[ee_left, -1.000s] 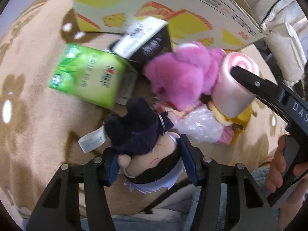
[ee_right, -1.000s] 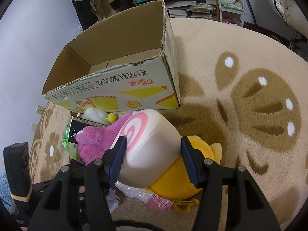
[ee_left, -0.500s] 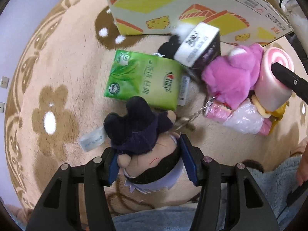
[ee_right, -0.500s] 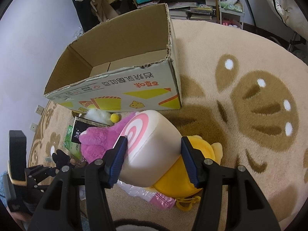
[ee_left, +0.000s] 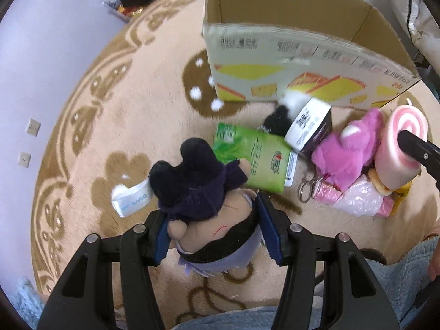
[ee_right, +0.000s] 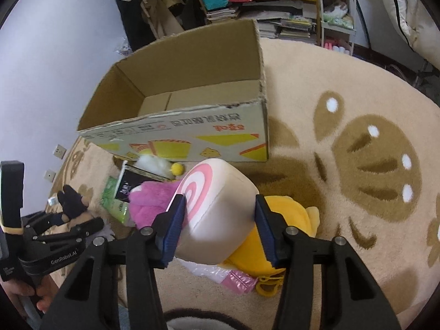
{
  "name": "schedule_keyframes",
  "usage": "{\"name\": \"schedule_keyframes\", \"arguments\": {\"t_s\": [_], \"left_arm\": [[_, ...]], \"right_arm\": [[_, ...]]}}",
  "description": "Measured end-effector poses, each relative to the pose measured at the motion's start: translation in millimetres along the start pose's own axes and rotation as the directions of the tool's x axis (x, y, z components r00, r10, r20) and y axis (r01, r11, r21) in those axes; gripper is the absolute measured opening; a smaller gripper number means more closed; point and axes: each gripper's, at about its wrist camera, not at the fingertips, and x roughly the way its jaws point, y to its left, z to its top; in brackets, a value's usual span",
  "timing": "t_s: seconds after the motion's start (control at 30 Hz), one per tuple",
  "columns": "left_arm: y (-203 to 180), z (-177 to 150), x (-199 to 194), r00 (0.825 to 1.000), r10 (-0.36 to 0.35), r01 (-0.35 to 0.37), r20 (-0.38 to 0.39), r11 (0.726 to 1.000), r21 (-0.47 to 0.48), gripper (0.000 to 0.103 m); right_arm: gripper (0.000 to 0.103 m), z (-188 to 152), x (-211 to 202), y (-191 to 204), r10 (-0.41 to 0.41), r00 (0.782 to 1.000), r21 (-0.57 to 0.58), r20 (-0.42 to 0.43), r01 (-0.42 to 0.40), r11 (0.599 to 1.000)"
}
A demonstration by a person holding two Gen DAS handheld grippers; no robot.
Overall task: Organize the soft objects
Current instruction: 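Close the left tool on the doll plush while the right tool closes on the roll-cake plush, then lift the doll plush with the left tool while the right tool carries the roll-cake plush over the box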
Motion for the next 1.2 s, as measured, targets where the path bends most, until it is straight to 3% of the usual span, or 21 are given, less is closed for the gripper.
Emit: {"name": "schedule_keyframes", "arguments": {"t_s": [0.27,0.43,0.73,1.03,1.2], "left_arm": [[-36.5,-1.0,-31.0,0.995,0.042,-0.043,0.088,0.999,0.012,0.055],[-35.8,4.7,-51.5,0.988,0.046,-0.049,0.148,0.999,0.014,0.055],[-30.9,20.0,-94.8,0.956,0.051,-0.055,0.287,0.998,0.006,0.055],[-29.0,40.0,-123.4,0.927,0.007,-0.005,0.374,1.000,-0.006,0.055],[-25.5,53.1,-141.7,0.900,-0.003,0.007,0.436,1.000,-0.007,0.055]], "right_arm": [[0.051,1.2,-17.7,8.2,0.010,0.999,-0.012,0.042,-0.010,1.000],[0.051,4.6,-35.8,15.6,0.011,0.996,-0.042,0.086,-0.008,0.999],[0.051,18.3,-62.3,32.8,-0.010,0.984,-0.100,0.179,0.028,0.995],[0.051,40.7,-82.2,46.3,-0.002,0.968,-0.131,0.252,0.036,0.991],[0.051,54.2,-92.2,54.1,-0.001,0.956,-0.146,0.292,0.046,0.988]]}}
